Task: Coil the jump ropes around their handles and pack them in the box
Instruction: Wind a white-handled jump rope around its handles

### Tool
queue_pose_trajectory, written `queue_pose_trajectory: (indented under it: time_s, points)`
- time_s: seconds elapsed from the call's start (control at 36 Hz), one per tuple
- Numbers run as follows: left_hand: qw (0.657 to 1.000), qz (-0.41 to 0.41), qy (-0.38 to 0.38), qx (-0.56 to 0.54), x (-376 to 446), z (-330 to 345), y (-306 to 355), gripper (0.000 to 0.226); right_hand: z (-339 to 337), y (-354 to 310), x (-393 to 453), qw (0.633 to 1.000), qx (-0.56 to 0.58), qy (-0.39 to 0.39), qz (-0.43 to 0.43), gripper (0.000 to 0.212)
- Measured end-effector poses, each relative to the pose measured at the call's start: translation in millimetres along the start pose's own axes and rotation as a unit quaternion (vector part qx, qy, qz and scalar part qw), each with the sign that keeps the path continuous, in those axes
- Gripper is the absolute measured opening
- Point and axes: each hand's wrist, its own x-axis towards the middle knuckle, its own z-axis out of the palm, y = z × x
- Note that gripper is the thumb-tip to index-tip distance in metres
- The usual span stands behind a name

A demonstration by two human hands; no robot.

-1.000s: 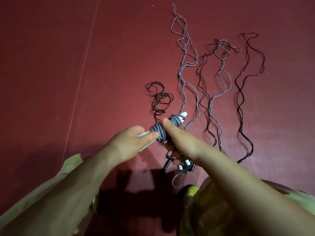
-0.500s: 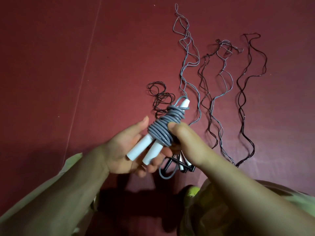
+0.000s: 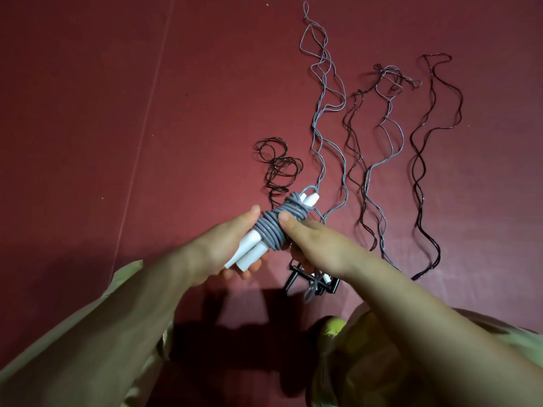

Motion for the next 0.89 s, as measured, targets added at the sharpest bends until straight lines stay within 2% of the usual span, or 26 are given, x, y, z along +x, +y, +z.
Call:
queue_pose_trajectory:
  time_s: [0.11, 0.17, 0.22, 0.28, 0.33, 0.44, 0.56, 0.58, 0.67, 0.69, 0.89]
  points:
    - [0.999, 0.003, 0.024, 0.043, 3, 1, -2, 0.065, -1, 3, 5, 1.000, 0.001, 0.009, 0.020, 0.067]
    - [0.997, 0.010, 0.039, 0.069, 6, -1, -5, 0.064, -1, 5, 7, 0.999, 0.029, 0.016, 0.023, 0.079]
    - [0.995, 0.021, 0.047, 0.080, 7, -2, -6, 0.064, 0, 8, 9, 0.997, 0.066, 0.021, 0.023, 0.081]
    - [0.994, 0.030, 0.057, 0.087, 7, -1, -5, 0.062, 2, 5, 8, 0.994, 0.102, 0.019, 0.027, 0.075]
    - [0.993, 0.034, 0.067, 0.091, 7, -1, -3, 0.055, 0, 4, 8, 0.989, 0.142, 0.003, 0.042, 0.078]
    - [0.994, 0.041, 0.078, 0.062, 6, -4, 0, 0.049, -8, -1, 2, 0.978, 0.200, -0.017, 0.062, 0.048]
    - [0.994, 0.055, 0.083, 0.039, 6, -5, 0, 0.037, -9, -3, 2, 0.971, 0.227, -0.021, 0.067, 0.041]
    - [0.993, 0.061, 0.086, 0.044, 6, -6, 0, 0.038, -9, -3, 2, 0.971, 0.230, -0.018, 0.069, 0.040]
    - [0.990, 0.088, 0.094, 0.065, 8, -11, -2, 0.083, -10, -2, 1, 0.974, 0.215, 0.006, 0.064, 0.039]
    - [0.988, 0.091, 0.101, 0.078, 8, -12, -4, 0.090, -10, -3, 1, 0.979, 0.196, 0.017, 0.058, 0.039]
    - [0.972, 0.091, 0.123, 0.179, 6, -16, -4, 0.079, -10, -2, -1, 0.988, 0.149, 0.045, -0.016, 0.028]
